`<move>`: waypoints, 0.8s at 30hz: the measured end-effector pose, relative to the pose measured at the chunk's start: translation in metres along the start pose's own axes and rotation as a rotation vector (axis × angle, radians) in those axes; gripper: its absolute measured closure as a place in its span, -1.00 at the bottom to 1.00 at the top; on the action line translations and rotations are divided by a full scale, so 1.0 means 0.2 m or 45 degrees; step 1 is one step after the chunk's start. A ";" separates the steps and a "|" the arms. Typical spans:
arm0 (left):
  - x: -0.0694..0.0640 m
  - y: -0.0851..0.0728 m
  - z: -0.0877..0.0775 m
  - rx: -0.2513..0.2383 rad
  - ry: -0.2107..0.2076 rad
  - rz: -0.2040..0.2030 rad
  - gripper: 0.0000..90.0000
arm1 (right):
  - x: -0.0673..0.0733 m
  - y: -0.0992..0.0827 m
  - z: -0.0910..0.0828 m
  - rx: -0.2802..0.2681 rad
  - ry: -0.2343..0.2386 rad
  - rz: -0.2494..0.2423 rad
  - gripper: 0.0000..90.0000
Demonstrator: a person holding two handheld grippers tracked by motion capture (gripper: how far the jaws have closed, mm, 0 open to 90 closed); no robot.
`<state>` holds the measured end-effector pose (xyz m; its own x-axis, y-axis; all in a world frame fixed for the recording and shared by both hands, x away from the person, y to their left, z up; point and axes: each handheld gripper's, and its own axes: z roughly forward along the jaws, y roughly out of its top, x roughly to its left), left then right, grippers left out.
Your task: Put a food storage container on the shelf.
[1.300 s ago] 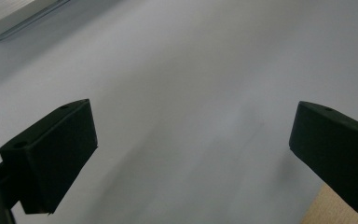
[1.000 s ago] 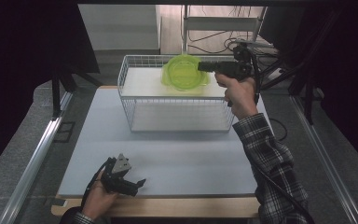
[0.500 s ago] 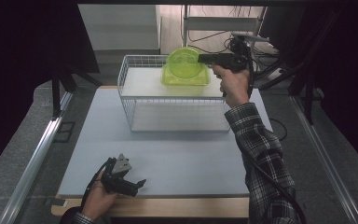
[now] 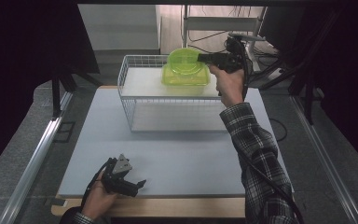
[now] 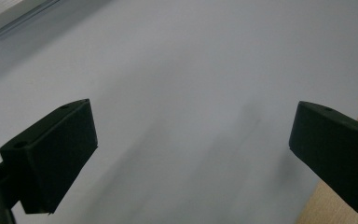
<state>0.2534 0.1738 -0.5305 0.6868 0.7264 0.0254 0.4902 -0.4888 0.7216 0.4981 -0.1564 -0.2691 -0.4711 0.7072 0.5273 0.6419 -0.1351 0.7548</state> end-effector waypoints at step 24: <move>0.00 0.00 0.00 0.014 0.009 0.012 -0.98 | -0.02 -0.01 -0.04 0.017 -0.043 -0.139 -0.15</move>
<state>0.2533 0.1731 -0.5307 0.6876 0.7251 0.0367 0.4898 -0.5006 0.7138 0.4942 -0.1645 -0.2698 -0.5185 0.7400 0.4285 0.5959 -0.0466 0.8017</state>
